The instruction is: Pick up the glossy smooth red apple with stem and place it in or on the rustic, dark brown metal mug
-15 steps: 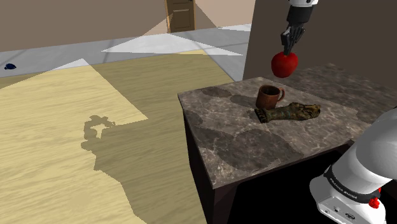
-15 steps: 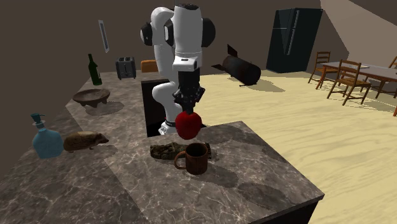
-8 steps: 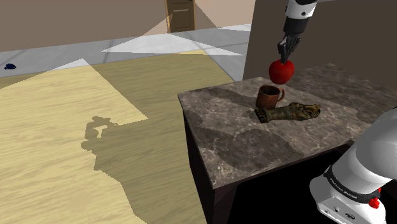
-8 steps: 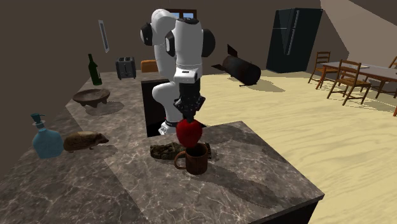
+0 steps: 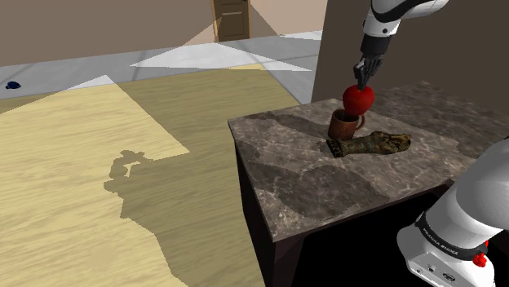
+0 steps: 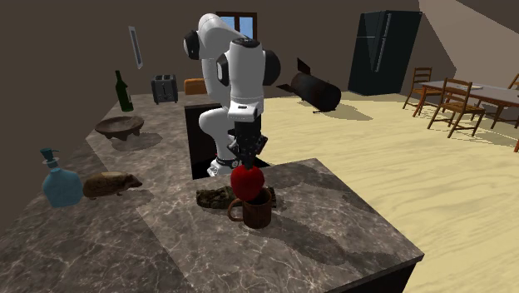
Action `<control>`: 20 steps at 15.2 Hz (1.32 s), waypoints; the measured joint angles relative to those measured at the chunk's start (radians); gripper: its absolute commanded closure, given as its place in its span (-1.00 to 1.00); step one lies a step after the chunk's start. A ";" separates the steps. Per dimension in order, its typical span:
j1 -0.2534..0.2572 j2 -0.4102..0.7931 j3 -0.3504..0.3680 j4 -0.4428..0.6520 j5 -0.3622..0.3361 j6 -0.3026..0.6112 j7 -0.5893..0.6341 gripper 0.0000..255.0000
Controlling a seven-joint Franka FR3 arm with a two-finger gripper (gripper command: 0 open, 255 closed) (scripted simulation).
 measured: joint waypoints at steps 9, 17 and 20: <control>0.000 0.001 0.000 -0.002 0.000 0.003 0.001 -1.00; 0.003 -0.009 0.008 0.106 0.005 -0.114 -0.002 -1.00; 0.004 -0.012 0.011 0.114 0.005 -0.125 0.000 -1.00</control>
